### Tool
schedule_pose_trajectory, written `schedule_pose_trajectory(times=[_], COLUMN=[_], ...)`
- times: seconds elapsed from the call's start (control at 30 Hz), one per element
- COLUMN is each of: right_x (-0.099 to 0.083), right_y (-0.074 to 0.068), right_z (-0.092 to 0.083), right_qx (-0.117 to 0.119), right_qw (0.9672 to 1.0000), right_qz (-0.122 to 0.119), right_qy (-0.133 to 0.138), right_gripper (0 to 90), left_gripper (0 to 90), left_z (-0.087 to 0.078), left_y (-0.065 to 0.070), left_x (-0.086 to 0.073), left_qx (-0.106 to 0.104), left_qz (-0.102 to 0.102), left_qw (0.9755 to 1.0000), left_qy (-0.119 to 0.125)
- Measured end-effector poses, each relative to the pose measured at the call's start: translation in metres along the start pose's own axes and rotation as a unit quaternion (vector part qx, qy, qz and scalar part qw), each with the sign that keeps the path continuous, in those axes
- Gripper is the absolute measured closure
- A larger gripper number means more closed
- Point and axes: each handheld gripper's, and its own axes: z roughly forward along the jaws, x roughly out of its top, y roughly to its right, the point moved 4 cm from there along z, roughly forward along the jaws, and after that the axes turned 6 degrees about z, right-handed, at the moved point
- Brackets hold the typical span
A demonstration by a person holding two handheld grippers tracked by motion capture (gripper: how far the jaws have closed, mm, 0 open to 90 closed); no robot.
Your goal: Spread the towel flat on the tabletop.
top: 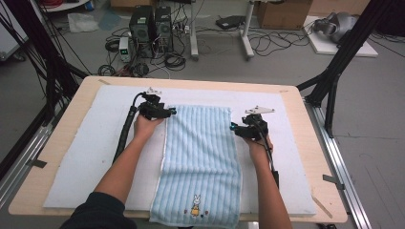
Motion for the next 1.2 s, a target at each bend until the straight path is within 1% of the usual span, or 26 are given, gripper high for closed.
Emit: schedule_pose_trajectory(times=[0.03, 0.1, 0.17, 0.23, 0.27, 0.3, 0.37, 0.47, 0.5, 0.53, 0.57, 0.6, 0.63, 0.67, 0.7, 0.73, 0.77, 0.83, 0.87, 0.9, 0.97, 1.0, 1.07, 1.1, 1.17, 1.2], right_x=[0.001, 0.003, 0.005, 0.006, 0.008, 0.009, 0.012, 0.012, 0.013, 0.014, 0.015, 0.016, 0.016, 0.018, 0.020, 0.022, 0.022, 0.022, 0.021, 0.021, 0.022, 0.023, 0.027, 0.029, 0.032, 0.033], right_y=[0.002, 0.005, 0.007, 0.009, 0.010, 0.010, 0.010, 0.009, 0.009, 0.008, 0.006, 0.005, 0.003, 0.003, 0.003, 0.004, 0.007, 0.015, 0.017, 0.018, 0.017, 0.017, 0.016, 0.015, 0.013, 0.013], right_z=[0.005, 0.012, 0.020, 0.028, 0.033, 0.037, 0.043, 0.053, 0.054, 0.055, 0.056, 0.056, 0.057, 0.057, 0.058, 0.059, 0.059, 0.059, 0.059, 0.059, 0.057, 0.055, 0.049, 0.045, 0.038, 0.034], right_qx=[0.001, -0.005, -0.006, -0.005, -0.009, -0.011, -0.012, -0.021, -0.021, -0.020, -0.016, -0.009, -0.006, -0.006, -0.011, -0.031, -0.056, -0.074, -0.073, -0.072, -0.074, -0.069, -0.052, -0.049, -0.042, -0.039], right_qw=[1.0000, 0.9999, 0.9998, 0.9995, 0.9993, 0.9991, 0.9993, 0.9989, 0.9989, 0.9989, 0.9989, 0.9989, 0.9987, 0.9983, 0.9978, 0.9973, 0.9963, 0.9959, 0.9959, 0.9959, 0.9959, 0.9965, 0.9974, 0.9978, 0.9984, 0.9985], right_qz=[-0.004, -0.004, -0.001, 0.003, 0.002, 0.005, 0.012, 0.015, 0.019, 0.014, 0.007, -0.003, -0.005, -0.003, -0.003, -0.008, -0.015, 0.015, 0.031, 0.037, 0.036, 0.034, 0.046, 0.044, 0.039, 0.038], right_qy=[-0.002, -0.011, -0.017, -0.031, -0.037, -0.040, -0.033, -0.040, -0.038, -0.040, -0.044, -0.046, -0.051, -0.058, -0.065, -0.066, -0.064, -0.049, -0.043, -0.039, -0.037, -0.033, -0.018, -0.010, 0.000, 0.005], right_gripper=[46.0, 46.3, 46.0, 45.4, 45.2, 45.1, 46.0, 51.6, 55.0, 59.8, 70.9, 77.7, 85.6, 86.7, 87.2, 87.5, 87.6, 87.6, 87.3, 85.7, 75.5, 72.1, 65.8, 64.1, 62.8, 62.6], left_gripper=[37.9, 34.6, 32.0, 30.1, 30.0, 30.1, 30.1, 30.1, 30.1, 30.2, 30.3, 30.3, 30.4, 30.4, 30.6, 30.8, 30.8, 31.2, 31.5, 31.6, 32.7, 33.7, 37.1, 38.5, 39.9, 39.7], left_z=[0.000, 0.000, -0.001, -0.002, -0.003, -0.004, -0.005, -0.007, -0.007, -0.008, -0.009, -0.009, -0.010, -0.011, -0.011, -0.012, -0.012, -0.014, -0.014, -0.014, -0.013, -0.011, -0.008, -0.006, -0.001, 0.002], left_y=[0.001, 0.001, 0.002, 0.003, 0.004, 0.004, 0.006, 0.008, 0.007, 0.006, 0.005, 0.003, 0.002, 0.002, 0.002, 0.001, 0.001, 0.001, 0.001, 0.000, 0.000, 0.000, 0.000, 0.000, 0.000, 0.000], left_x=[-0.001, -0.004, -0.006, -0.006, -0.006, -0.005, -0.004, -0.002, -0.002, -0.002, -0.002, -0.003, -0.003, -0.004, -0.004, -0.005, -0.005, -0.005, -0.006, -0.006, -0.006, -0.006, -0.005, -0.004, -0.003, -0.003], left_qx=[-0.001, -0.005, -0.008, -0.015, -0.016, -0.016, -0.020, -0.023, -0.022, -0.021, -0.021, -0.022, -0.021, -0.021, -0.020, -0.020, -0.019, -0.015, -0.015, -0.014, -0.014, -0.012, 0.002, 0.009, 0.012, 0.012], left_qz=[-0.004, -0.006, -0.010, -0.013, -0.011, -0.007, -0.009, -0.004, -0.002, -0.004, -0.008, -0.013, -0.014, -0.014, -0.015, -0.014, -0.014, -0.014, -0.015, -0.013, -0.017, -0.017, -0.005, -0.002, -0.002, -0.008], left_qw=[1.0000, 0.9999, 0.9999, 0.9998, 0.9998, 0.9998, 0.9997, 0.9996, 0.9996, 0.9996, 0.9996, 0.9996, 0.9996, 0.9996, 0.9996, 0.9997, 0.9997, 0.9997, 0.9997, 0.9997, 0.9997, 0.9996, 0.9998, 0.9999, 0.9999, 0.9999], left_qy=[0.004, 0.007, 0.010, 0.010, 0.010, 0.010, 0.015, 0.015, 0.016, 0.016, 0.016, 0.016, 0.015, 0.012, 0.011, 0.008, 0.008, 0.012, 0.013, 0.012, 0.014, 0.016, 0.017, 0.014, -0.004, -0.009])
